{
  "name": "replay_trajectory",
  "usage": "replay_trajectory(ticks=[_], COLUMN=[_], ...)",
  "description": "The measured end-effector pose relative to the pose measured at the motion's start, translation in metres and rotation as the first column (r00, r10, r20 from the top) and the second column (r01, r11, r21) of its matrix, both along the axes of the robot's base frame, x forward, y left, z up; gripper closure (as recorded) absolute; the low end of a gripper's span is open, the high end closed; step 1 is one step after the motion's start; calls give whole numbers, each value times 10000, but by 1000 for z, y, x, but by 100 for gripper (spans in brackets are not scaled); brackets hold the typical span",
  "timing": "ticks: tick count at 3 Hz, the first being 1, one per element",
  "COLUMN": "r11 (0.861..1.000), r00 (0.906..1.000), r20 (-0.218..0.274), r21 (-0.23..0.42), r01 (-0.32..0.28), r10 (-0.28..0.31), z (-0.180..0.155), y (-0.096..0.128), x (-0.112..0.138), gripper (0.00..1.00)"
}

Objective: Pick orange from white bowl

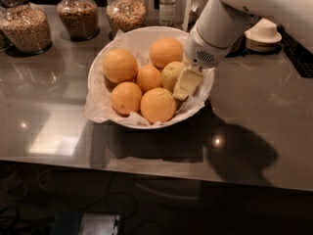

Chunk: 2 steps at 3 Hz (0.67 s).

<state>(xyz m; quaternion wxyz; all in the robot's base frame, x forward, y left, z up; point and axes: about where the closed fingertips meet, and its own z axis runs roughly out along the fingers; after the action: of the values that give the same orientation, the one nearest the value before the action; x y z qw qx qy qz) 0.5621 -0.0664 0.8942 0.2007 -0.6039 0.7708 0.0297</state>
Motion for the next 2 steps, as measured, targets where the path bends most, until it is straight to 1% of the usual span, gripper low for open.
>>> replay_trajectory(ticks=[2], r11=[9996], r00=[9997], r20=[-129], r21=[182], r01=[-211], r10=[213], z=[-1], y=[8], x=[2], gripper=[33])
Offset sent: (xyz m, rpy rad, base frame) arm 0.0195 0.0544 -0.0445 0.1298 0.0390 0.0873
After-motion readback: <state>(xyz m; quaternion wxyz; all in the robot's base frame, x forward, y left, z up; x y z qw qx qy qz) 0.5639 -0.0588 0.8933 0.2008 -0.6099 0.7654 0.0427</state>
